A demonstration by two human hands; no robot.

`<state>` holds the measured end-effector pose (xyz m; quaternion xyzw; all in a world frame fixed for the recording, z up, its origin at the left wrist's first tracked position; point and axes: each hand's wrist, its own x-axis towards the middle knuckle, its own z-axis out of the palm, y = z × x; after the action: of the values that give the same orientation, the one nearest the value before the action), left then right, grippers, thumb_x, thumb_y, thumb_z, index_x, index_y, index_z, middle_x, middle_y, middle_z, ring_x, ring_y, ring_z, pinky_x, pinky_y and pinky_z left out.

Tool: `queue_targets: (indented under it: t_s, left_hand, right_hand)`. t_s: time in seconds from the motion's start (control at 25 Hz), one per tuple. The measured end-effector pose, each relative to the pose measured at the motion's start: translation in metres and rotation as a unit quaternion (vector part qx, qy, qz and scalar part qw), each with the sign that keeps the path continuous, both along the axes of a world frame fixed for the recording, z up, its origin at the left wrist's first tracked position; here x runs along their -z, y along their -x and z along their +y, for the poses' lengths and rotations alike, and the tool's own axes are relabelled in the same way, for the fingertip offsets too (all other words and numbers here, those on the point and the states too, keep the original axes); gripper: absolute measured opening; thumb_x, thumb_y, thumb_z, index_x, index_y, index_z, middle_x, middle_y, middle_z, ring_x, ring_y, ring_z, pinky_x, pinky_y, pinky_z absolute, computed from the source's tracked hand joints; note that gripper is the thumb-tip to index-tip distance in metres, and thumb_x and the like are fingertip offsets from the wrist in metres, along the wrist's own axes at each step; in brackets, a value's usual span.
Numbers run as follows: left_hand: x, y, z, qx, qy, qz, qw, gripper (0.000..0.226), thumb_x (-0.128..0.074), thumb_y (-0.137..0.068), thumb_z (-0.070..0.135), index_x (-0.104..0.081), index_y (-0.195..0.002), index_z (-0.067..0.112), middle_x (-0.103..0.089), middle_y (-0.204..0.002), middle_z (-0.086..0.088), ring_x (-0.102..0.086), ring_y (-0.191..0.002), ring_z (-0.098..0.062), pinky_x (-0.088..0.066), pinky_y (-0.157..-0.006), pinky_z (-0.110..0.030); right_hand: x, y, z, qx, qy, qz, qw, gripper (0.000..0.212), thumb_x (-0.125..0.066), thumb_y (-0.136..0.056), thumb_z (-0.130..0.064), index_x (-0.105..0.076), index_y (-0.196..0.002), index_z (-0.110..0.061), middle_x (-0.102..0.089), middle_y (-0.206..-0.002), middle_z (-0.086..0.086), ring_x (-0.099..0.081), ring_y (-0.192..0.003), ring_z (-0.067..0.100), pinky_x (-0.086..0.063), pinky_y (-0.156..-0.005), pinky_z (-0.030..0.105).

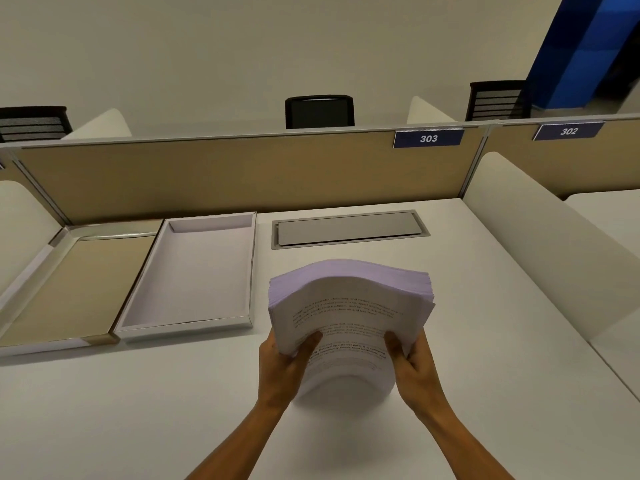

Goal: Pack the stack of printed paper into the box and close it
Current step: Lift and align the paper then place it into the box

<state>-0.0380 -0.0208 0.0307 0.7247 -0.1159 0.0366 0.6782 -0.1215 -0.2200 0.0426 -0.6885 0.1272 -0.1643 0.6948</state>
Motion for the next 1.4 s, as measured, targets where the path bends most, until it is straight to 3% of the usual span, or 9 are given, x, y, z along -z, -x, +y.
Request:
queue_targets:
  t_s: [0.12,0.24,0.32,0.48,0.64,0.8,1.0,1.16,1.4]
  left_hand:
    - [0.007,-0.002,0.002,-0.001,-0.006,-0.004,1.000,0.045,-0.070,-0.078,0.032,-0.059,-0.121,0.023,-0.069,-0.106,0.005,-0.068,-0.098,-0.008,-0.062,-0.070,-0.022]
    - [0.016,-0.002,0.005,0.011,-0.011,-0.003,1.000,0.060,-0.068,-0.080,0.045,-0.055,-0.129,0.014,-0.067,-0.111,0.007,-0.066,-0.101,-0.007,-0.061,-0.072,-0.023]
    - [0.024,0.004,0.007,0.017,-0.025,0.001,1.000,0.053,-0.065,-0.083,0.040,-0.052,-0.130,0.020,-0.064,-0.113,0.013,-0.064,-0.104,-0.002,-0.059,-0.072,-0.017]
    - [0.030,0.012,0.010,0.034,-0.039,0.022,0.998,0.039,-0.064,-0.087,0.033,-0.050,-0.123,0.034,-0.064,-0.112,0.016,-0.062,-0.104,0.003,-0.055,-0.069,-0.009]
    - [0.017,0.000,0.013,0.020,-0.025,0.061,0.998,0.038,-0.072,-0.078,0.039,-0.056,-0.113,0.040,-0.070,-0.101,0.017,-0.068,-0.094,-0.004,-0.059,-0.065,-0.016]
    - [0.000,-0.014,0.024,0.018,-0.023,0.103,0.994,0.034,-0.076,-0.082,0.028,-0.057,-0.109,0.036,-0.070,-0.104,0.005,-0.073,-0.085,-0.021,-0.062,-0.063,-0.026]
    - [-0.028,-0.041,0.049,0.009,-0.053,0.134,0.990,0.030,-0.067,-0.090,0.031,-0.051,-0.115,0.030,-0.068,-0.108,0.003,-0.074,-0.082,-0.018,-0.061,-0.058,-0.025]
    - [-0.038,-0.067,0.078,-0.004,-0.067,0.191,0.979,0.025,-0.055,-0.098,0.036,-0.050,-0.118,0.022,-0.070,-0.109,-0.002,-0.074,-0.087,-0.020,-0.062,-0.065,-0.032]
    - [-0.053,-0.110,0.121,-0.025,-0.094,0.243,0.965,0.017,-0.051,-0.099,0.029,-0.060,-0.111,0.020,-0.075,-0.096,0.001,-0.076,-0.077,-0.017,-0.058,-0.054,-0.024]
  right_hand:
    - [0.009,0.001,-0.002,-0.026,0.009,0.003,1.000,0.055,-0.047,-0.094,-0.038,-0.033,-0.147,-0.035,-0.061,-0.118,-0.021,-0.060,-0.112,0.003,-0.057,-0.079,0.016]
    - [0.015,0.004,-0.005,-0.046,0.010,0.031,0.998,0.048,-0.045,-0.092,-0.049,-0.033,-0.138,-0.057,-0.058,-0.121,-0.024,-0.058,-0.114,0.001,-0.056,-0.080,0.017]
    - [0.020,0.005,-0.006,-0.051,0.018,0.045,0.998,0.045,-0.043,-0.094,-0.045,-0.032,-0.135,-0.061,-0.057,-0.121,-0.026,-0.058,-0.114,-0.001,-0.056,-0.079,0.016]
    - [0.023,0.003,-0.011,-0.029,0.037,0.041,0.998,0.037,-0.045,-0.098,-0.033,-0.045,-0.135,-0.041,-0.063,-0.118,-0.020,-0.062,-0.111,0.005,-0.058,-0.079,0.019]
    - [0.012,-0.007,-0.012,-0.015,0.044,0.051,0.998,0.016,-0.053,-0.099,-0.027,-0.057,-0.114,-0.029,-0.070,-0.105,-0.014,-0.068,-0.098,0.011,-0.060,-0.073,0.022]
    - [-0.007,-0.024,-0.005,-0.024,0.048,0.075,0.996,0.016,-0.056,-0.096,-0.032,-0.058,-0.112,-0.027,-0.073,-0.101,-0.010,-0.073,-0.093,0.015,-0.063,-0.069,0.030]
    - [-0.031,-0.062,0.013,-0.047,0.069,0.118,0.989,0.017,-0.058,-0.096,-0.035,-0.058,-0.112,-0.028,-0.072,-0.106,-0.004,-0.076,-0.083,0.017,-0.064,-0.066,0.035]
    - [-0.041,-0.103,0.040,-0.065,0.083,0.180,0.978,0.023,-0.052,-0.100,-0.037,-0.058,-0.116,-0.022,-0.072,-0.107,-0.001,-0.075,-0.087,0.020,-0.063,-0.078,0.043]
    - [-0.047,-0.159,0.086,-0.084,0.064,0.242,0.965,0.027,-0.050,-0.101,-0.033,-0.060,-0.117,-0.013,-0.072,-0.103,0.002,-0.073,-0.085,0.021,-0.058,-0.064,0.031]
